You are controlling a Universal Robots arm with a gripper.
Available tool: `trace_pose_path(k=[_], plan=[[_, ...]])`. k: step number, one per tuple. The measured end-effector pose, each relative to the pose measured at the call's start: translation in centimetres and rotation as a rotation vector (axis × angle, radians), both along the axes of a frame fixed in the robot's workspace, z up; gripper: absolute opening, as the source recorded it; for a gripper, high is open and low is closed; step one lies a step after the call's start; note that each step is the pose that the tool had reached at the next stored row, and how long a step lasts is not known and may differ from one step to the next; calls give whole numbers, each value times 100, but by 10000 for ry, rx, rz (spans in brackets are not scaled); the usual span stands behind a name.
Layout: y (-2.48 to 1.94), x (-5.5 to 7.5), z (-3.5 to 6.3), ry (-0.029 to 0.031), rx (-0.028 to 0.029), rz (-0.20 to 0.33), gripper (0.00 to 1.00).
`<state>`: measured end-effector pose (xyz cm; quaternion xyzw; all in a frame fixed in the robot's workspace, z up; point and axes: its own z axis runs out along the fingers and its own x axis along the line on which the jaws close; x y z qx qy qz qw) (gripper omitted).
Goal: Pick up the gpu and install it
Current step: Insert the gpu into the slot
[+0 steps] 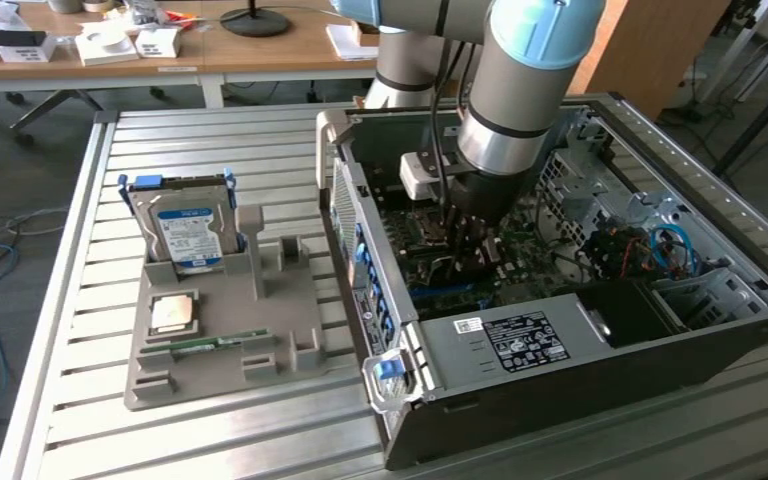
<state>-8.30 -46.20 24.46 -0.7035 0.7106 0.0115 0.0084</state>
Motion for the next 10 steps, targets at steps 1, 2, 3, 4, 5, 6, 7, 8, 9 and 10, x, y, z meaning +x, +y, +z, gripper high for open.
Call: trace_pose_path(k=[1,2,3,4,5,6,7,8,9,10], plan=[[0,0,0,0,0,0,26],[0,0,0,1,-1,0,26],[0,0,0,1,-2,0,26],[0,0,0,1,-3,0,26],[0,0,-2,1,-2,0,26],[0,0,-4,1,-2,1,26],[0,0,-6,1,-2,1,26],[0,0,-10,1,-2,1,26],[-1,0,-12,1,-3,1,26],[-1,0,-13,1,-3,1,26]])
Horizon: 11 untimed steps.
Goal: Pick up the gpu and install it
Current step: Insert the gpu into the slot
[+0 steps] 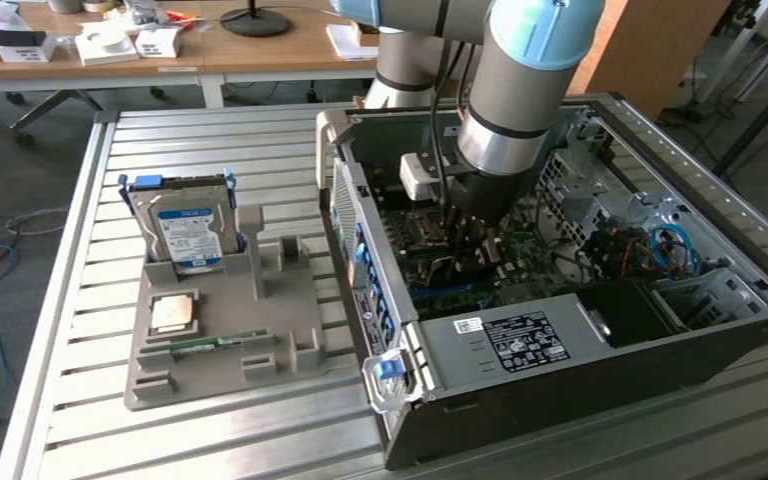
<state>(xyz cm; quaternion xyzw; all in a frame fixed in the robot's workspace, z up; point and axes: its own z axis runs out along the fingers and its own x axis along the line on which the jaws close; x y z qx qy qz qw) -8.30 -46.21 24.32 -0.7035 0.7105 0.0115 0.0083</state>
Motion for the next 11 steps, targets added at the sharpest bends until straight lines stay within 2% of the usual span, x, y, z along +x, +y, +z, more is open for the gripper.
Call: trace_pose_path(k=[9,10,11], plan=[[1,0,-2,-1,4,-1,26],[4,-3,-12,-7,33,-7,27],[3,-3,-9,-7,19,-8,27]])
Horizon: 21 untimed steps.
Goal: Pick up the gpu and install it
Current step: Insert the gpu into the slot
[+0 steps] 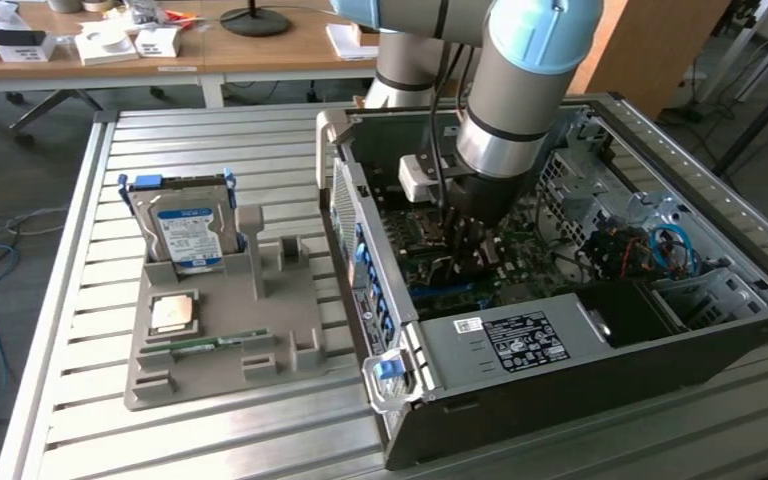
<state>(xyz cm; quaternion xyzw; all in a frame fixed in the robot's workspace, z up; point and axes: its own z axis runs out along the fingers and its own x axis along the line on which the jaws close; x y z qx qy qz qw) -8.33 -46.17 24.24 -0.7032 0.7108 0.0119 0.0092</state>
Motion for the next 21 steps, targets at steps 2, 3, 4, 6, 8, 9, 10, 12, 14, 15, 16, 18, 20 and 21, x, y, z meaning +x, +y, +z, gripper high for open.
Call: trace_pose_path(k=[2,3,4,6,8,9,10,12,14,15,16,18,20,21], plan=[[-3,2,7,5,-15,7,33],[-3,3,7,5,-16,8,39],[-3,3,7,5,-15,8,39],[-3,3,17,7,-20,7,39],[-3,3,45,6,-17,7,39],[-2,3,67,5,-16,7,39],[-3,3,94,5,-15,7,39],[-2,3,152,6,-16,7,39],[-3,3,209,5,-16,7,39],[-3,3,239,6,-16,7,39],[-2,4,272,5,-15,7,39],[-2,5,356,5,-15,7,39],[-3,7,445,6,-16,7,39],[-2,9,489,5,-16,8,39]])
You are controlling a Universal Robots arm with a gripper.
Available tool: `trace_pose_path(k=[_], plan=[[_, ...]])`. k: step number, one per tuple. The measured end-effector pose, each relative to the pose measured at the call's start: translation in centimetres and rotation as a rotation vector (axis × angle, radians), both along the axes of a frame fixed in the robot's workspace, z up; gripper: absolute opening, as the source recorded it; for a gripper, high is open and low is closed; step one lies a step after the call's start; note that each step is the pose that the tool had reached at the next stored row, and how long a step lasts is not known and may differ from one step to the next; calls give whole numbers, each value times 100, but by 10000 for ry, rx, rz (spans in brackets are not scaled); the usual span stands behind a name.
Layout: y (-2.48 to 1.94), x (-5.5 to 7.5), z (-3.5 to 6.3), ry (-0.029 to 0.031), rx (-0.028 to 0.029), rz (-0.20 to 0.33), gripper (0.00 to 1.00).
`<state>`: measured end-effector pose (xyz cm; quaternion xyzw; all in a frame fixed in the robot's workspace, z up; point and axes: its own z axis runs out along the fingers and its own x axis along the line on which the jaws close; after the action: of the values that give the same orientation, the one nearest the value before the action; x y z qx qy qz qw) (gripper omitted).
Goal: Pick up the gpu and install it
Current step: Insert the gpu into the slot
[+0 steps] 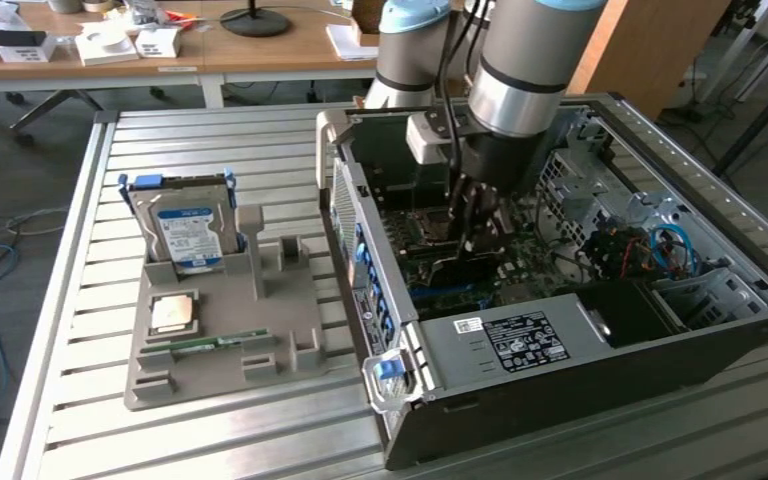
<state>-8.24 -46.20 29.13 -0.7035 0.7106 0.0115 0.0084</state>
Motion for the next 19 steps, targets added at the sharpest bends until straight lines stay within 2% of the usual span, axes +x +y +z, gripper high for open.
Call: trace_pose_path(k=[3,9,16,19], plan=[[0,3,120,0,0,0,39],[0,6,296,0,-1,0,39],[0,6,392,0,0,0,39],[0,6,396,0,0,0,39]])
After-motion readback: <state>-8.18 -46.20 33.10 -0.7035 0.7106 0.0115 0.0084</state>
